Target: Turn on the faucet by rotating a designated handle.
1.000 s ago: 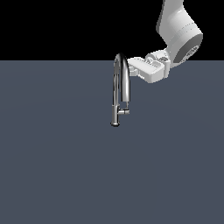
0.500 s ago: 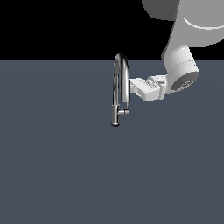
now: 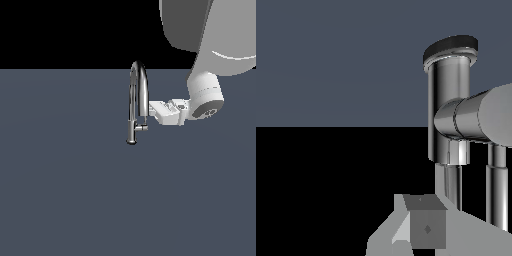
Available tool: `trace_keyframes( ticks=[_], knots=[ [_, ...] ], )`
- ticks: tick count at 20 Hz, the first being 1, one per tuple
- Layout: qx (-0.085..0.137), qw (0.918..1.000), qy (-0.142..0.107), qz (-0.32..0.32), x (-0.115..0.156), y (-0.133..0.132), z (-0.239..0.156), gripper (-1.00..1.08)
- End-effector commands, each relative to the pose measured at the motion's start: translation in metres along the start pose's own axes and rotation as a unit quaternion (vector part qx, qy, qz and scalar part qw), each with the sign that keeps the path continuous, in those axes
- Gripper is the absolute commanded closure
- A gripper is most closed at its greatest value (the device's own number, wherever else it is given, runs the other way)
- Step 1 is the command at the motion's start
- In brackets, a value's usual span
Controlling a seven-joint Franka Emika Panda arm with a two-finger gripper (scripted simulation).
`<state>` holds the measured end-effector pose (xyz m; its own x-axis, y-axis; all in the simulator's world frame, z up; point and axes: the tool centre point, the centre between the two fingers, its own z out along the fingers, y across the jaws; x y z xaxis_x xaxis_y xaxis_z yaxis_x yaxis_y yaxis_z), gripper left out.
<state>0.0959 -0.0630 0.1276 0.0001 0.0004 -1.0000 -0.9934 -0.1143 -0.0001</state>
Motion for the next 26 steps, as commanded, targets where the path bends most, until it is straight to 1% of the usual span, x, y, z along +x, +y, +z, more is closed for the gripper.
trace_keyframes(
  ticks=[1,8,26],
  knots=[
    [0.002,1.0,-0.002,0.001,0.001,-0.001,0.0,1.08],
    [0.0,1.0,0.0,-0.001,-0.001,0.0,0.001,1.08],
    [0.0,1.0,0.0,-0.001,-0.009,0.032,0.001,1.08]
  ],
)
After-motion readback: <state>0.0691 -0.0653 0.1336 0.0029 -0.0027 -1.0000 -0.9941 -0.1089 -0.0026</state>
